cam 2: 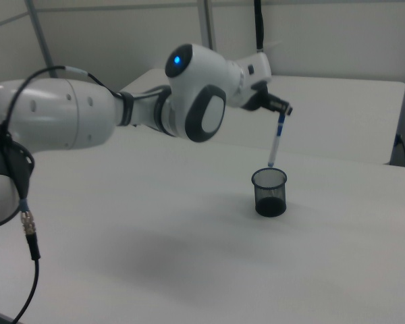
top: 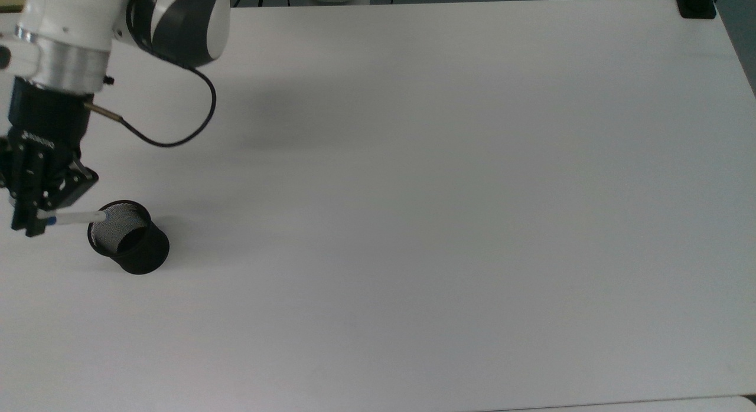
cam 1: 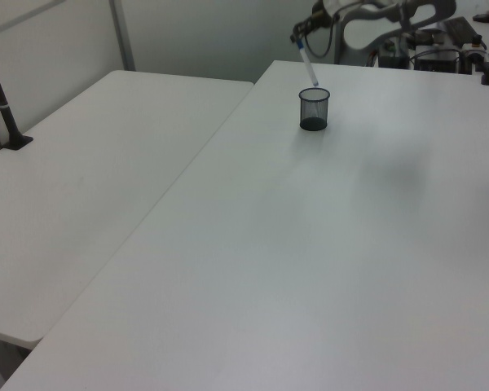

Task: Remove the marker
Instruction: 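Carry the marker away from the cup, lower it, release on table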

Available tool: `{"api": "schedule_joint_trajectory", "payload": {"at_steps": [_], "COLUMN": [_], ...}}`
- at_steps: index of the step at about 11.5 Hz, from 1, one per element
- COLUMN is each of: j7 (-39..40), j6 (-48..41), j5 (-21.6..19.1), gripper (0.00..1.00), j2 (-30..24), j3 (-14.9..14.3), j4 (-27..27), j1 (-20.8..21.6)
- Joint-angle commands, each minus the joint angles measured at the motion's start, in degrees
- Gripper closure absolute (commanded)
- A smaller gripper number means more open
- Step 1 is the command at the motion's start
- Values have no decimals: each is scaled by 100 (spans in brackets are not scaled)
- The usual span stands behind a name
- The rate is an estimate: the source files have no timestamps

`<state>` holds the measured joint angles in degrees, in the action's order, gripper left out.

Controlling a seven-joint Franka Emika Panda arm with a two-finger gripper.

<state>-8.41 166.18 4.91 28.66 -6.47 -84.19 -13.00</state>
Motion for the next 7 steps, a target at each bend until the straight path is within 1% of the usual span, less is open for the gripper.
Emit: {"api": "schedule_joint_trajectory", "payload": {"at_steps": [1,2,4,5,7], "j7": [-46,15,610,883,1157], "j6": [-339,-611,-1330,-1647,-2001], "j5": [62,97,80,19,10], "gripper": [95,95,95,95,95], "j2": [-317,-326,-318,-300,-221], "j3": [40,40,66,127,347], "j4": [-238,-299,-361,-370,-405], "j1": [148,322,534,596,658]}}
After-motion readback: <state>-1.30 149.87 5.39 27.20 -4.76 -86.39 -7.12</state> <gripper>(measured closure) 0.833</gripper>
